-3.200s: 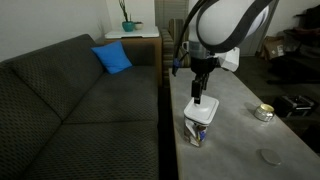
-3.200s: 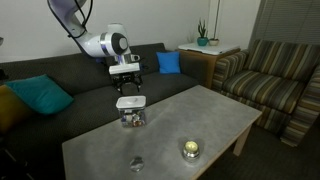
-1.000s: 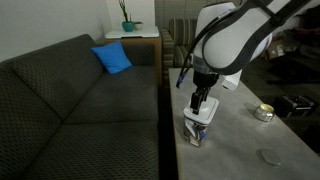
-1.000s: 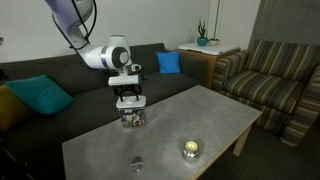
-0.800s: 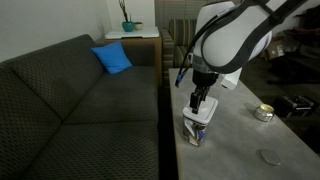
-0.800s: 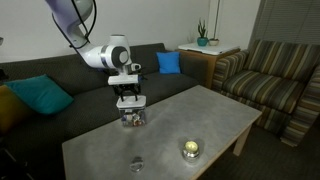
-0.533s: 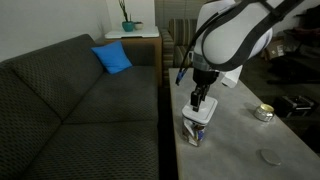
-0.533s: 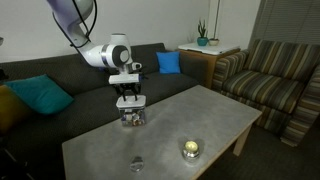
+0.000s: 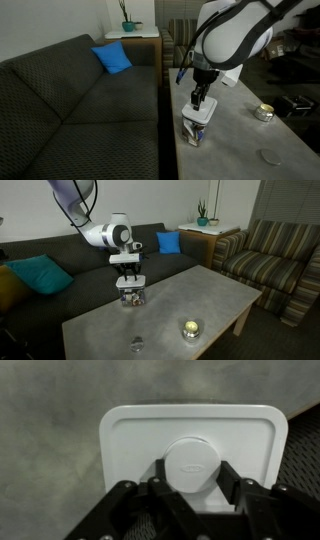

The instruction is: Press the button on the white lid then take the white lid and put it on the table

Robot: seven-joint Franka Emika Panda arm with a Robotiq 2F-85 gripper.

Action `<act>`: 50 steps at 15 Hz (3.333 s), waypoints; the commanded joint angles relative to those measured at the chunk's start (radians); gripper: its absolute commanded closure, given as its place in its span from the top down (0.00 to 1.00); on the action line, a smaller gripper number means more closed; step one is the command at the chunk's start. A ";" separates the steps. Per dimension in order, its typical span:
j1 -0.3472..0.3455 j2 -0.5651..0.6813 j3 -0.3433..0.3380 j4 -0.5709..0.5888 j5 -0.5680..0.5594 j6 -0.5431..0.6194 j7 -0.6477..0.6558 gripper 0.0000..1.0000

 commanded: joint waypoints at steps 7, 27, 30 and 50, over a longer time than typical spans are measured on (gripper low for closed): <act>-0.003 -0.067 0.001 -0.083 -0.014 -0.005 -0.018 0.29; -0.032 -0.384 -0.014 -0.603 -0.099 0.018 -0.041 0.29; -0.027 -0.373 -0.034 -0.658 -0.114 0.045 -0.013 0.29; 0.059 0.056 -0.126 -0.334 -0.039 0.132 0.260 0.29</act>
